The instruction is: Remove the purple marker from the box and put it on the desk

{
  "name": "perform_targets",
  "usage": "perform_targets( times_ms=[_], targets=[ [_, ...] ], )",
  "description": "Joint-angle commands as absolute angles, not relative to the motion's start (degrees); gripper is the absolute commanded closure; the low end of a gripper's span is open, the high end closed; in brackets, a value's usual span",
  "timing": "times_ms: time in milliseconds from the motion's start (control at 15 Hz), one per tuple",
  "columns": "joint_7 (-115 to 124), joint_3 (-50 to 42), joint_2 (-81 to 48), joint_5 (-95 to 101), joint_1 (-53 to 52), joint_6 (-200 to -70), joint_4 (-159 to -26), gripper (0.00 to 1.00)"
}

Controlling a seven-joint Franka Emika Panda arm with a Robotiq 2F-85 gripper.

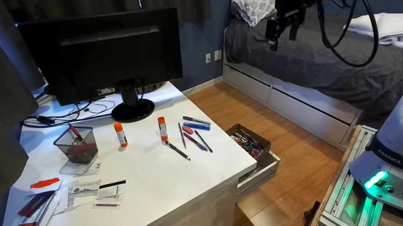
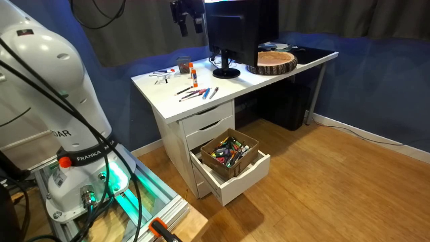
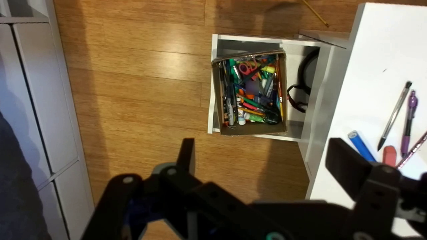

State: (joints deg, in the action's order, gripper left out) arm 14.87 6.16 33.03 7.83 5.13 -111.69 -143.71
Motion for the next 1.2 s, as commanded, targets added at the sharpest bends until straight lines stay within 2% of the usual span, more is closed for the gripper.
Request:
perform_targets(
  times_ms=[0, 533, 1133],
  targets=[
    [13.07, 4.34, 27.51, 9.15, 5.02, -113.61, -144.72, 0.0],
    [5.45, -1.16, 10.05, 10.37, 5.54, -122.71, -148.25, 0.0],
    [4.19, -5.17, -10.53, 11.61, 5.65, -136.86, -144.13, 0.0]
  ],
)
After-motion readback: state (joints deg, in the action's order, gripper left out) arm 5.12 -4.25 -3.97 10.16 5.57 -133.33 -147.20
